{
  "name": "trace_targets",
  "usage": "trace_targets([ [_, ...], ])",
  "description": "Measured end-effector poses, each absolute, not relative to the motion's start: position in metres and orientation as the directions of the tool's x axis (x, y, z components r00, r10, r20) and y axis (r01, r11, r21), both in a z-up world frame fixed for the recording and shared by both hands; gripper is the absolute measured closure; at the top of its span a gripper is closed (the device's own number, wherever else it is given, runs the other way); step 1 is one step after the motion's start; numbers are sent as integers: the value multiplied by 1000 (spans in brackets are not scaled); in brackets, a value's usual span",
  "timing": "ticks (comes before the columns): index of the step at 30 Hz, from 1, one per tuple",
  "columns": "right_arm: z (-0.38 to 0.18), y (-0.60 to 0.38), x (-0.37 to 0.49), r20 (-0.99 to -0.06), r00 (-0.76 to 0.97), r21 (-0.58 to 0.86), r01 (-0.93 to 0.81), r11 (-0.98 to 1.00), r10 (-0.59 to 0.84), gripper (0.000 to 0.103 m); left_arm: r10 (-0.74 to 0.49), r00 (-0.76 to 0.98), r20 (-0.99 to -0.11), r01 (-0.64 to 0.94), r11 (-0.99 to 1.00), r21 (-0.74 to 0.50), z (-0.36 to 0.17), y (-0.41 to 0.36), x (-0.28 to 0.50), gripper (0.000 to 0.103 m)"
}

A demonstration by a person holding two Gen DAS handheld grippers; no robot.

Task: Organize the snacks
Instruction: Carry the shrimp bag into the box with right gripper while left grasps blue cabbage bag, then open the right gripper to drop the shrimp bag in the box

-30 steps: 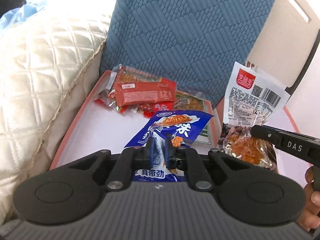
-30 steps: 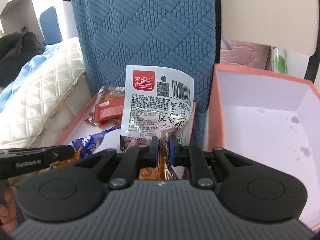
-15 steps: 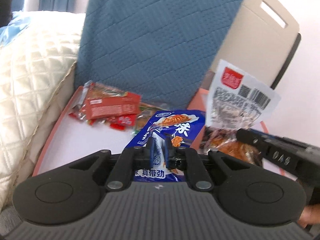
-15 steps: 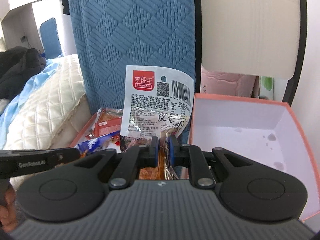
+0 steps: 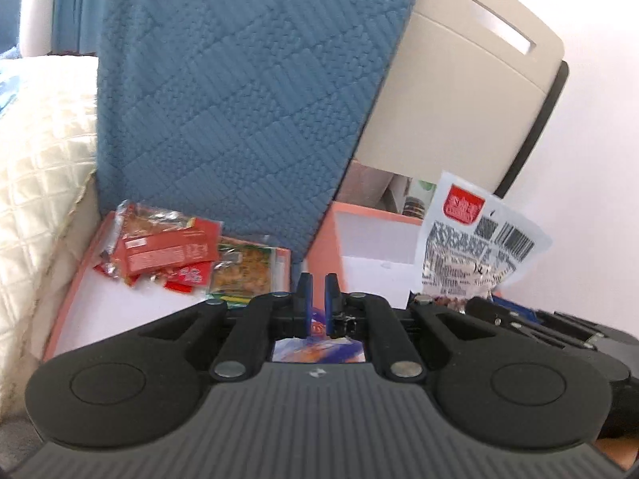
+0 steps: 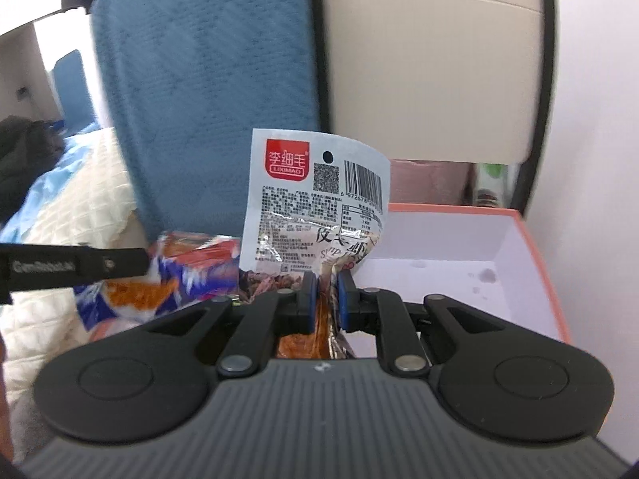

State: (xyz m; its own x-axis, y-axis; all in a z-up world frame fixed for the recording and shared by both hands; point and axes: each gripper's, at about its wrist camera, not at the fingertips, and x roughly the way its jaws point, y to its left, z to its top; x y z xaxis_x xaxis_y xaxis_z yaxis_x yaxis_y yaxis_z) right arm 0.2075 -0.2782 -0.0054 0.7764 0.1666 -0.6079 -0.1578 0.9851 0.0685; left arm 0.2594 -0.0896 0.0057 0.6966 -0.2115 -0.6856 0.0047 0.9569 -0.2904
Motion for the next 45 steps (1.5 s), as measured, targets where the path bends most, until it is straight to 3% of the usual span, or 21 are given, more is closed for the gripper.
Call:
trace_targets([
  [12,-43,-352,233,-676,734,49,-44,998,66,89,-255,625,-738,73,960,-270,-31,-173,302,98],
  [22,-108,-375,248,-770,630,89,-49,995,99,88,-267,547,-793,40,955,-294,-85,-196,305,98],
  [31,-132,-385,254,-785,605,144,-29,989,132,79,-274,539,-797,36,952,-303,-94,-200,298,97],
  [42,-122,-391,242,-771,612,198,-33,980,177,78,-225,571,-790,-69,945,-319,-89,-145,279,72],
  [45,-114,-388,236,-760,629,183,-39,982,166,78,-196,585,-787,-99,946,-309,-91,-125,274,57],
])
